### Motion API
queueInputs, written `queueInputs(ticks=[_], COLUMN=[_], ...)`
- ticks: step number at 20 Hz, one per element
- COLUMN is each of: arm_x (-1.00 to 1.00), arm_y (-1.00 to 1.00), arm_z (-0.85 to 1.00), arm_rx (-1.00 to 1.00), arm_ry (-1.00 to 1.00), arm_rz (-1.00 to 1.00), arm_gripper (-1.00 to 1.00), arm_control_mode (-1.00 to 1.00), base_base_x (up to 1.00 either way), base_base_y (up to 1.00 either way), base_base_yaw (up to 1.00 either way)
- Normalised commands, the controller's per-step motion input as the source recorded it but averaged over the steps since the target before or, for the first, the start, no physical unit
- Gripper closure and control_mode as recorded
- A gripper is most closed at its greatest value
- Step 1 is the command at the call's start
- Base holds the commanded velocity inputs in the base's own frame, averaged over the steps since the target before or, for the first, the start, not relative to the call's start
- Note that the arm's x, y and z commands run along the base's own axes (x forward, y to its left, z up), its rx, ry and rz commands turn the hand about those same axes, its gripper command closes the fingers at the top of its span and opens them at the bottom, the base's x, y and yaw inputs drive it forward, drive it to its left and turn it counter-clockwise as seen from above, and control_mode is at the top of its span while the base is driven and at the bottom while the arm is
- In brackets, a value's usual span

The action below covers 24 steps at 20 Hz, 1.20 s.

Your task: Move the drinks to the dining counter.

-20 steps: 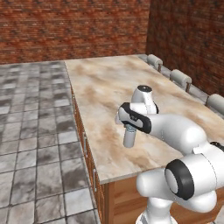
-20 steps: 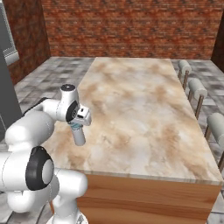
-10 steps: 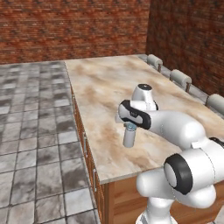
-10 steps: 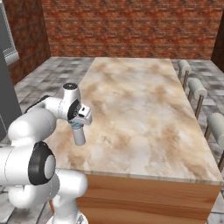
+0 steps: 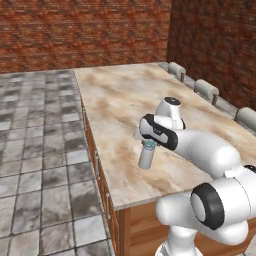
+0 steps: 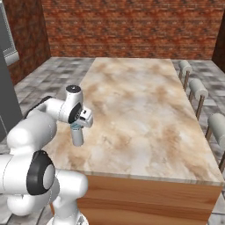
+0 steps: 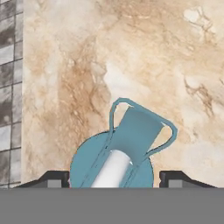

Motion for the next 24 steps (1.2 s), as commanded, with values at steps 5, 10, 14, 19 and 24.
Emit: queueInputs(ticks=[5,10,14,19,24], arm_x=[-0.01,0.00,-0.07,-0.02,-0.11], arm_y=[0.00,0.00,0.00,0.00,0.00], arm_z=[0.00,0.05,0.36,0.45,0.47], arm_rx=[0.01,0.00,0.02,0.01,0.00], arm_ry=[-0.01,0.00,-0.06,-0.12,-0.04], arm_rz=[-0.01,-0.01,-0.02,-0.02,-0.01], arm_gripper=[-1.00,-1.00,-1.00,-1.00,-1.00], arm_control_mode=[-1.00,-1.00,-1.00,-1.00,-1.00], base_base_x=[0.00,0.00,0.00,0.00,0.00], base_base_y=[0.00,0.00,0.00,0.00,0.00], base_base_yaw=[0.00,0.00,0.00,0.00,0.00])
